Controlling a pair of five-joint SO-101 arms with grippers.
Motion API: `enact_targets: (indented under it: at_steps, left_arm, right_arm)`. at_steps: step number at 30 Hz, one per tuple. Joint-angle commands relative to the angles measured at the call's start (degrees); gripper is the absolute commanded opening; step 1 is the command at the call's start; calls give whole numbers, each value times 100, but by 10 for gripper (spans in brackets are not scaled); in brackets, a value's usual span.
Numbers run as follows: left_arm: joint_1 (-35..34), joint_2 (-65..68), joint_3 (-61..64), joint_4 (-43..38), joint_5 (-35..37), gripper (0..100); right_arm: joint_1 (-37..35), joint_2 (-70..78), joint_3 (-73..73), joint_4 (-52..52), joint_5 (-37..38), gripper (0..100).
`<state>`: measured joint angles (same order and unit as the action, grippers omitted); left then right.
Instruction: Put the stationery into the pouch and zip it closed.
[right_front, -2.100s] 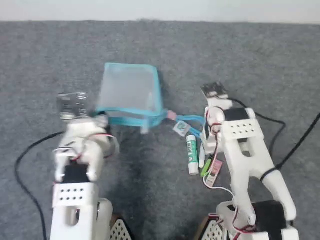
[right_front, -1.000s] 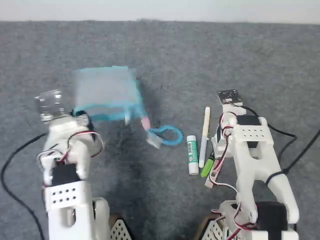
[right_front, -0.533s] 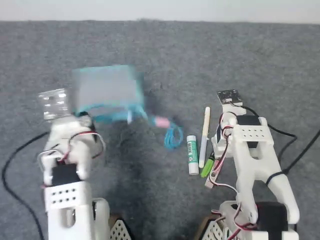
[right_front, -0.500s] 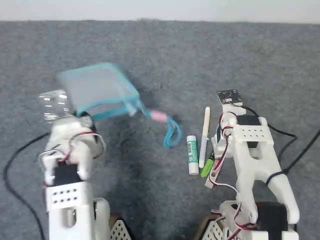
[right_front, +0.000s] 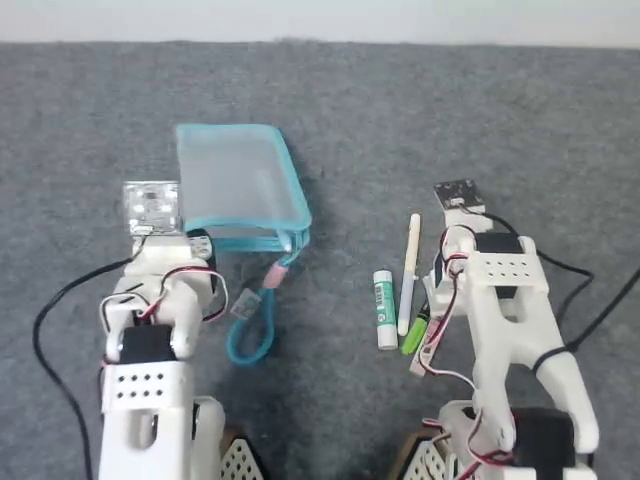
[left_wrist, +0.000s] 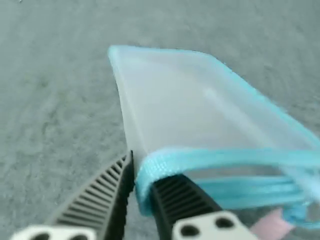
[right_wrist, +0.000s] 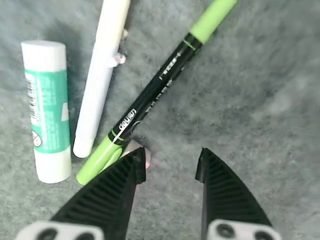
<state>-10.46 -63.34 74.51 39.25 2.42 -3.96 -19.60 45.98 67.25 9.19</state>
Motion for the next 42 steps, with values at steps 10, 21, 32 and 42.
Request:
enact_targets:
  at_steps: [10,21,32,42]
  left_arm:
    - [589,-26,-40,-246,105,10]
    - [598,-35,-48,-237,105,10]
    - [1125,-9,57,-246,105,10]
    - [1073,-26,57,-255,105,10]
  right_arm:
    - [-2993,-1253,-2171,136,176,12]
    - [-3301,-22,-2127,-752,167,7]
    - [-3767,655,-2681,-1262,-9,7]
    - [-3679,470,-3042,-655,-149,7]
